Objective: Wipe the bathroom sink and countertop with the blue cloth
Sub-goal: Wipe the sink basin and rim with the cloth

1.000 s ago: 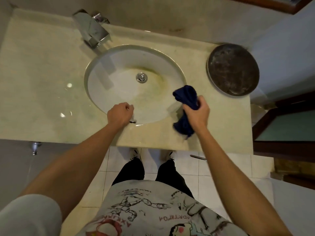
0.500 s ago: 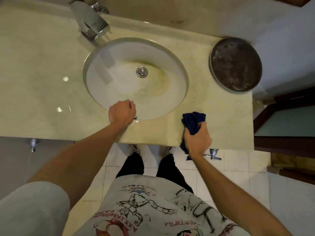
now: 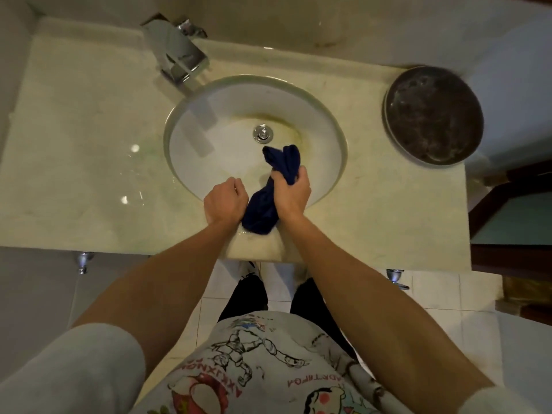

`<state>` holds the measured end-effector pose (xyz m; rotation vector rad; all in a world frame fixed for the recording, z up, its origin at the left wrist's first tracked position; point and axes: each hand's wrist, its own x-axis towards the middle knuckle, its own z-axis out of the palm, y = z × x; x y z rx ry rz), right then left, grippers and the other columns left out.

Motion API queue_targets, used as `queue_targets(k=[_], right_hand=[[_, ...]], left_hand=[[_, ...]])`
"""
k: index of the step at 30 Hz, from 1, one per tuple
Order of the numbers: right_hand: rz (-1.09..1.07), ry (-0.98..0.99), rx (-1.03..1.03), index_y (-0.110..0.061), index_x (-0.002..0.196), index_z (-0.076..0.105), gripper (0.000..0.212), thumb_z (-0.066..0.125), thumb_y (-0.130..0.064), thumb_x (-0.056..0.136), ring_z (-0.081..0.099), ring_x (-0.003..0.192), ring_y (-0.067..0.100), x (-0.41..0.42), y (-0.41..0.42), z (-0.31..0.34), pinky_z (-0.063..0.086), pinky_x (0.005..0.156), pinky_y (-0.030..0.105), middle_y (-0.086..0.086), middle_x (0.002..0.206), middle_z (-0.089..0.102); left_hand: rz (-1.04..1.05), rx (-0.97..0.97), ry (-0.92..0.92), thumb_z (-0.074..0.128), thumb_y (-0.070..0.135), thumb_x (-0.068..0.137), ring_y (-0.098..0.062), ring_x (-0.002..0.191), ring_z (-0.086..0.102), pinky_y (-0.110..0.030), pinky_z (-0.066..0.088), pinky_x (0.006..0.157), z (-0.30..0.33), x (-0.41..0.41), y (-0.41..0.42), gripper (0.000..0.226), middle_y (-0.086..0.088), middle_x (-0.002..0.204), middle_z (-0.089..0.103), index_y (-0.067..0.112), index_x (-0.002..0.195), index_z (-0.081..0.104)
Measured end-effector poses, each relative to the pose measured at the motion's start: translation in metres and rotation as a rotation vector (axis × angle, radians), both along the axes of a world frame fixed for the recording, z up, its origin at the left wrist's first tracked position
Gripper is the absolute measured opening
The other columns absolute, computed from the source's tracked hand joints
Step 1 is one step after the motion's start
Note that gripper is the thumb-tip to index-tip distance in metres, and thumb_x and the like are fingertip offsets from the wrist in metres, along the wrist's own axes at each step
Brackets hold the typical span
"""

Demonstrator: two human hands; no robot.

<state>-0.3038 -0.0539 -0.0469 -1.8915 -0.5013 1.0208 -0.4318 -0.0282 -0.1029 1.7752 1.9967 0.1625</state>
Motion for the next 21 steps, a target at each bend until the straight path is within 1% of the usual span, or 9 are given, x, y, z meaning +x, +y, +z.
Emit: queue_targets(k=[2,4,7,9,11,13,16,19,21], right_hand=[[0.007,-0.088,0.064,-0.024,0.095,0.058,0.021,0.074,-0.015,0.084,0.062,0.072,0.005,0.039,-0.002,0.010,0.054,0.067,0.022,-0.009,0.083,0.065],[0.024,-0.247,0.106,-0.024,0.092,0.056,0.022,0.073,-0.015,0.082,0.060,0.070,0.004,0.083,-0.009,0.016,0.052,0.066,0.026,-0.011,0.080,0.063],[0.054,-0.540,0.032,-0.020,0.085,0.049,0.023,0.071,-0.023,0.078,0.052,0.062,0.005,0.143,-0.016,0.026,0.040,0.056,0.026,-0.012,0.071,0.056],[0.079,-0.713,-0.050,-0.021,0.089,0.052,0.024,0.072,-0.025,0.077,0.052,0.068,0.010,0.180,-0.018,0.029,0.036,0.060,0.028,-0.010,0.077,0.057],[0.085,-0.816,-0.116,-0.019,0.096,0.057,0.025,0.072,-0.026,0.078,0.055,0.078,0.013,0.212,-0.019,0.025,0.038,0.069,0.027,-0.008,0.086,0.060],[0.057,-0.810,-0.172,-0.016,0.102,0.057,0.026,0.069,-0.027,0.082,0.060,0.085,0.019,0.227,-0.020,0.015,0.041,0.073,0.029,-0.004,0.092,0.062],[0.122,-0.672,-0.247,-0.019,0.106,0.056,0.022,0.062,-0.030,0.088,0.061,0.088,0.022,0.212,-0.014,-0.002,0.042,0.076,0.030,-0.003,0.095,0.062],[0.225,-0.464,-0.129,-0.016,0.101,0.059,0.020,0.066,-0.031,0.090,0.062,0.083,0.019,0.195,0.010,-0.004,0.045,0.073,0.033,-0.002,0.092,0.066],[0.252,-0.326,0.004,-0.017,0.109,0.064,0.019,0.068,-0.025,0.092,0.065,0.089,0.011,0.191,0.037,0.007,0.049,0.075,0.029,-0.005,0.098,0.069]], left_hand=[[-0.010,-0.005,0.005,0.032,0.031,0.103,-0.030,0.064,0.058,-0.038,0.047,0.064,0.000,0.000,-0.001,0.042,-0.006,0.067,0.060,0.012,0.074,0.055],[-0.012,-0.029,0.026,0.033,0.032,0.101,-0.032,0.066,0.060,-0.039,0.050,0.069,0.002,0.002,-0.001,0.042,-0.008,0.070,0.064,0.012,0.073,0.057],[-0.017,-0.063,0.053,0.034,0.032,0.101,-0.035,0.071,0.062,-0.038,0.050,0.071,0.002,0.003,0.001,0.041,-0.012,0.076,0.067,0.013,0.076,0.061],[-0.022,-0.068,0.066,0.034,0.031,0.101,-0.035,0.071,0.062,-0.039,0.049,0.071,0.002,0.003,0.001,0.042,-0.013,0.077,0.068,0.011,0.079,0.064],[-0.022,-0.069,0.076,0.035,0.031,0.102,-0.035,0.071,0.061,-0.039,0.048,0.071,0.002,0.004,0.001,0.042,-0.013,0.077,0.067,0.010,0.080,0.064],[-0.018,-0.083,0.083,0.034,0.031,0.102,-0.034,0.069,0.058,-0.038,0.047,0.070,0.002,0.004,0.002,0.041,-0.011,0.074,0.064,0.011,0.078,0.062],[-0.012,-0.091,0.087,0.034,0.031,0.101,-0.033,0.066,0.060,-0.038,0.050,0.069,0.001,0.005,0.002,0.041,-0.008,0.069,0.063,0.013,0.073,0.057],[-0.009,-0.110,0.092,0.034,0.031,0.101,-0.031,0.064,0.058,-0.036,0.046,0.065,0.002,0.006,0.004,0.041,-0.005,0.064,0.058,0.013,0.073,0.058],[-0.007,-0.117,0.090,0.034,0.030,0.101,-0.032,0.064,0.058,-0.037,0.048,0.066,0.003,0.006,0.003,0.041,-0.005,0.065,0.059,0.012,0.075,0.060]])
